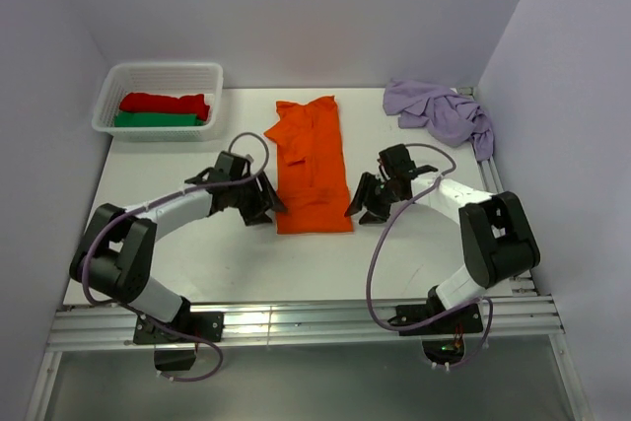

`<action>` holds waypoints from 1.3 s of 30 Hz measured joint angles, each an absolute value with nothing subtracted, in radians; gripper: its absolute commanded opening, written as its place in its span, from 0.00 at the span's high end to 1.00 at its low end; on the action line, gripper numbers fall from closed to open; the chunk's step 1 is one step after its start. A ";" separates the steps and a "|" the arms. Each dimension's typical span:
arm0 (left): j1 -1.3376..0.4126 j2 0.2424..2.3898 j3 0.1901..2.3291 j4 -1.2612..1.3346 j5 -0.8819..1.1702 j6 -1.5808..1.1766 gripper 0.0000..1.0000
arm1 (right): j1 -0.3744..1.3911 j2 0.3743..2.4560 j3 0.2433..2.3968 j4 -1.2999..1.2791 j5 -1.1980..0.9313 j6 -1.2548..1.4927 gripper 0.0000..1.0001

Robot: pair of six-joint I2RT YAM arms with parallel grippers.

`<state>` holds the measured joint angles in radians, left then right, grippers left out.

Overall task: Roll the t-shirts
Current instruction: Fold the tshirt

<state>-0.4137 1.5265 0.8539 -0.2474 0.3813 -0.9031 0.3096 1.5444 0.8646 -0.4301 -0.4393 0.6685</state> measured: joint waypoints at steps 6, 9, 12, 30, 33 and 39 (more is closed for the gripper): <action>-0.467 1.526 0.692 -0.179 0.397 -0.907 0.37 | 0.310 1.545 0.783 -0.343 -0.466 0.668 0.45; -0.472 1.527 0.684 -0.135 0.403 -0.908 0.37 | 0.310 1.553 0.765 -0.306 -0.477 0.668 0.46; -0.474 1.538 0.684 -0.094 0.402 -0.906 0.39 | 0.312 1.565 0.752 -0.277 -0.485 0.672 0.47; -0.485 1.644 0.672 0.029 0.459 -0.914 0.99 | 0.318 1.611 0.658 -0.135 -0.561 0.743 0.96; -0.495 1.644 0.662 0.051 0.467 -0.915 1.00 | 0.318 1.605 0.646 -0.127 -0.566 0.743 1.00; -0.533 1.609 0.611 0.094 0.452 -0.937 0.92 | 0.330 1.554 0.601 -0.117 -0.546 0.736 0.83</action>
<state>-0.5327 1.6089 0.6113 0.0944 0.4522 -0.9375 0.3298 1.5543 0.6006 -0.1169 -0.5457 0.7357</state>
